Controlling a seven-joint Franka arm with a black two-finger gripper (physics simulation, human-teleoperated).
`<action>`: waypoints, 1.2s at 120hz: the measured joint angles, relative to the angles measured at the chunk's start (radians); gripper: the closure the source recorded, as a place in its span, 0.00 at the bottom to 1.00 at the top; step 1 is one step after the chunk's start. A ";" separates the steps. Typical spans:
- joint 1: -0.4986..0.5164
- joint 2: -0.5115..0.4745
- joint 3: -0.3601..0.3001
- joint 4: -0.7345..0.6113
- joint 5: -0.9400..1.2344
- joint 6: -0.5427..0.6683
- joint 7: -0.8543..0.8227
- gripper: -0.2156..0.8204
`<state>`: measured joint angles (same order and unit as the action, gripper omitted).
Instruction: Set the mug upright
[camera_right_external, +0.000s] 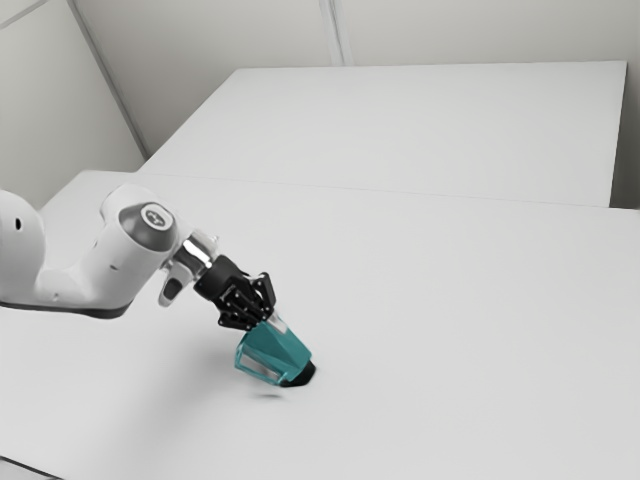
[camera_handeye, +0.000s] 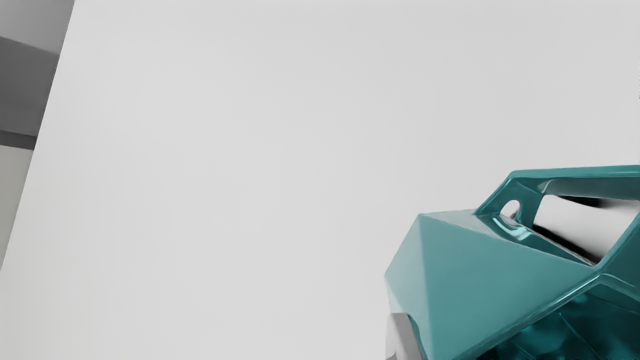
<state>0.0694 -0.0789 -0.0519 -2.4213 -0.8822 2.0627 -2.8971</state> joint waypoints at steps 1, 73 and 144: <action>-0.002 -0.005 0.000 0.000 0.005 0.000 0.000 0.97; -0.089 0.016 0.001 0.276 0.852 0.005 0.000 0.97; -0.088 0.109 0.000 0.237 0.996 0.149 0.000 0.97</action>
<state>-0.0189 0.0297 -0.0523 -2.1847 0.1143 2.2119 -2.8971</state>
